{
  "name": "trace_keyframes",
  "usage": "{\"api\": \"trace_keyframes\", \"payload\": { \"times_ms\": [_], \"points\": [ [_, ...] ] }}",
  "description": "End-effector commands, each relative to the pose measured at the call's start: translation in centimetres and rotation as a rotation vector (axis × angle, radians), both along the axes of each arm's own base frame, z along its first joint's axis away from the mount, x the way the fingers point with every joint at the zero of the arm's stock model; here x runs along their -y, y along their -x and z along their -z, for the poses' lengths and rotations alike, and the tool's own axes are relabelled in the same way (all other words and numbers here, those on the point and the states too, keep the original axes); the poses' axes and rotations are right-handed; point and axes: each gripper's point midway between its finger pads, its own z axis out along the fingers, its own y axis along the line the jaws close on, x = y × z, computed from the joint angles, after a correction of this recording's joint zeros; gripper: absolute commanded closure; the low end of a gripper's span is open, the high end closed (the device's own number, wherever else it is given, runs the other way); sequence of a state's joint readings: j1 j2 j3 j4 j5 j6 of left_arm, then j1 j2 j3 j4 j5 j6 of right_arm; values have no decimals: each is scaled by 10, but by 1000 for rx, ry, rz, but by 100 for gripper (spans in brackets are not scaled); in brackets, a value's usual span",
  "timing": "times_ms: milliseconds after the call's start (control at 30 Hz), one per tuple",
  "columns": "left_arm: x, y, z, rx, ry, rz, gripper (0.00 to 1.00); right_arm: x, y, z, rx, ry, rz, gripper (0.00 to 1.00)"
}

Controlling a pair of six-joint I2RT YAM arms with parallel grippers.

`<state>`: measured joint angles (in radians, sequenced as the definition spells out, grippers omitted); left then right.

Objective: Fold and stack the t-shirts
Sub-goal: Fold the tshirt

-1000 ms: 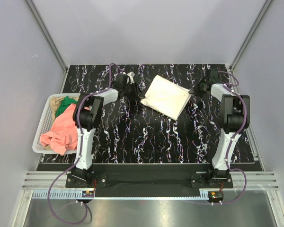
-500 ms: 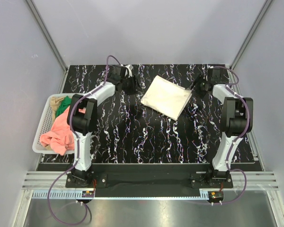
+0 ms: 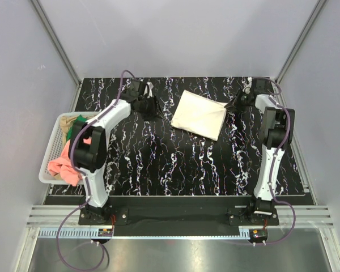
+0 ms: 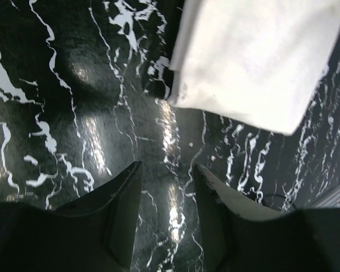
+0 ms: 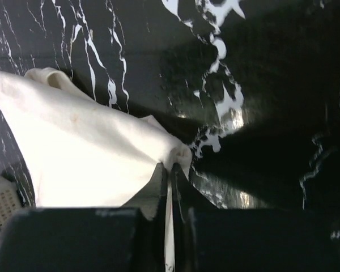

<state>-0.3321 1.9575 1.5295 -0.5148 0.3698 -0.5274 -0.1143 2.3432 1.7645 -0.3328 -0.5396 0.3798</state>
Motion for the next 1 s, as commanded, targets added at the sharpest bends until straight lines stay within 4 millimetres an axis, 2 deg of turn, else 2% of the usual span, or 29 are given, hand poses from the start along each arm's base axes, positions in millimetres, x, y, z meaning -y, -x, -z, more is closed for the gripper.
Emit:
{"api": "trace_keyframes", "payload": {
  "times_ms": [0, 33, 67, 100, 133, 167, 233, 267, 300, 333, 367, 400, 433, 467, 500, 533, 567, 600, 633, 667, 700, 733, 767, 833, 867, 933, 967],
  "points": [
    [0, 8, -43, 92, 13, 43, 54, -7, -18, -12, 59, -22, -85, 100],
    [-1, 7, -44, 95, 9, 44, 53, -10, -21, -16, 70, -39, -102, 100],
    [-1, 6, -42, 87, 4, 44, 53, -12, -21, -9, 63, -56, -120, 100],
    [0, 7, -41, 80, 5, 51, 53, -14, -31, -21, 103, -70, -141, 100],
    [2, 8, -40, 65, 11, 54, 53, -16, -33, -23, 114, -87, -162, 100],
    [3, 10, -38, 49, 23, 54, 53, -14, -39, -24, 105, -81, -169, 93],
    [7, 12, -36, 39, 29, 58, 53, -2, -44, -19, 79, -51, -151, 71],
    [8, 7, -38, 51, 28, 54, 53, 2, -38, -8, 22, -46, -142, 66],
    [12, 4, -34, 51, 38, 66, 53, 5, -45, -21, 40, -26, -133, 59],
    [19, -3, -36, 70, 60, 78, 53, 13, -47, -33, 43, 12, -103, 52],
    [28, -21, -50, 131, 104, 76, 53, 12, -42, -40, 26, 6, -90, 47],
    [35, -29, -52, 143, 136, 87, 54, 12, -40, -51, 34, 5, -80, 46],
    [43, -39, -39, 132, 154, 91, 54, 12, -39, -78, 73, 15, -66, 46],
    [54, -57, -56, 181, 202, 100, 54, 11, -33, -77, 47, -2, -44, 45],
    [59, -65, -56, 186, 218, 108, 55, 9, -29, -83, 50, -11, -45, 43],
    [67, -81, -55, 210, 236, 119, 55, 5, -23, -104, 77, -14, -50, 42],
    [71, -87, -56, 226, 244, 128, 56, 2, -9, -91, 31, -18, -52, 42],
    [74, -93, -55, 238, 248, 133, 56, -3, -2, -92, 32, -18, -60, 42],
    [80, -105, -52, 265, 256, 139, 56, -10, 5, -109, 69, -28, -77, 43],
    [82, -111, -51, 275, 265, 134, 56, -18, 15, -95, 51, -34, -88, 43],
    [85, -116, -46, 277, 272, 129, 56, -21, 20, -93, 48, -33, -89, 43],
    [90, -124, -53, 305, 293, 131, 56, -21, 24, -94, 49, -29, -88, 43],
    [93, -127, -36, 273, 304, 123, 56, -23, 30, -80, 23, -33, -88, 43],
    [98, -133, -30, 278, 312, 114, 56, -23, 36, -69, 9, -36, -92, 43],
    [101, -134, -18, 260, 314, 109, 56, -24, 38, -61, 8, -39, -94, 43],
    [103, -138, -8, 259, 310, 101, 56, -23, 37, -53, 18, -27, -102, 43],
    [102, -140, 5, 249, 297, 92, 56, -22, 37, -50, 19, -21, -105, 44]
  ]
}}
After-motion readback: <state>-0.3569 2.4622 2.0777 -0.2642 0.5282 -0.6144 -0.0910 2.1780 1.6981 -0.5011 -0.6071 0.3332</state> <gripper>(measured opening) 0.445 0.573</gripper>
